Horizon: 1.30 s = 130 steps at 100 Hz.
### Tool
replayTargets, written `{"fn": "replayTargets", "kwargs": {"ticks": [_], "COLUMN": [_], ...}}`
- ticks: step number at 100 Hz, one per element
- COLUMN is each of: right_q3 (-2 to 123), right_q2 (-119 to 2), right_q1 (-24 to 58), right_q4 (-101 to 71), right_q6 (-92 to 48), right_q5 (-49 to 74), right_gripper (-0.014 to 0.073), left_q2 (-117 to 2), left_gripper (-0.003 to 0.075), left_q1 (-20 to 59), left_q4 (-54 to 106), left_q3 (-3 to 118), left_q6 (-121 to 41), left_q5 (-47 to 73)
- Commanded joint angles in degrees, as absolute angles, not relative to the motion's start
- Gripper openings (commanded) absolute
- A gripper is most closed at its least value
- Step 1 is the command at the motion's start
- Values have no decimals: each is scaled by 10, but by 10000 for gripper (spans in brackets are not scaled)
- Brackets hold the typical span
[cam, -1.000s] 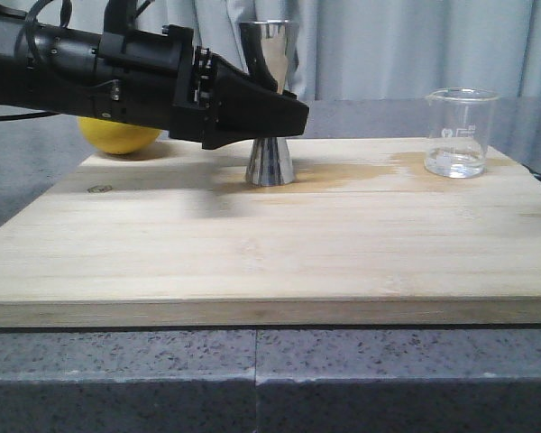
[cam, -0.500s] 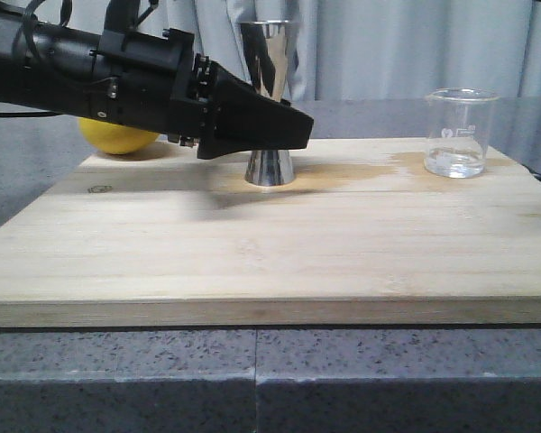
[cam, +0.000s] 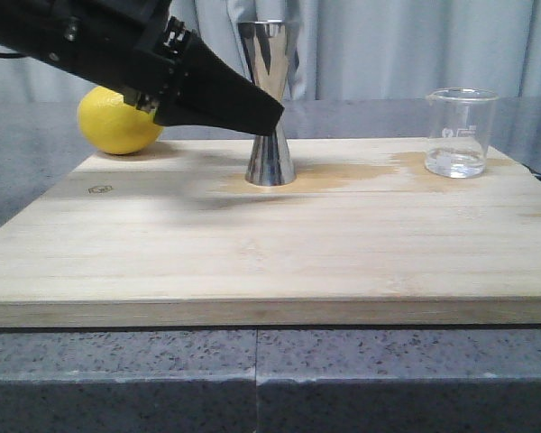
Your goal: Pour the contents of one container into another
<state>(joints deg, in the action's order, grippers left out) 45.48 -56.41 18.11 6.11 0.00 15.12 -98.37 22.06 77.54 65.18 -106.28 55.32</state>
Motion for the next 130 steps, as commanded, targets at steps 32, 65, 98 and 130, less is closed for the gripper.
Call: {"fn": "replayTargets", "kwargs": {"ticks": [32, 65, 98, 130], "right_q3": [575, 550, 462, 455], "right_q2": [-554, -495, -342, -282], "right_q1": [176, 152, 112, 112], "right_q4": [51, 46, 42, 30], "right_q6": [-4, 7, 54, 58], "right_q5": [423, 451, 449, 551], "right_gripper": [605, 605, 605, 605], "left_q2": [-796, -645, -479, -360], "left_gripper": [559, 514, 514, 514], "left_q1": [220, 174, 38, 11], "left_q4": [422, 122, 117, 106], "left_q3": [678, 677, 564, 522], "left_q6": [-639, -220, -124, -125], "left_q5": [548, 594, 546, 554]}}
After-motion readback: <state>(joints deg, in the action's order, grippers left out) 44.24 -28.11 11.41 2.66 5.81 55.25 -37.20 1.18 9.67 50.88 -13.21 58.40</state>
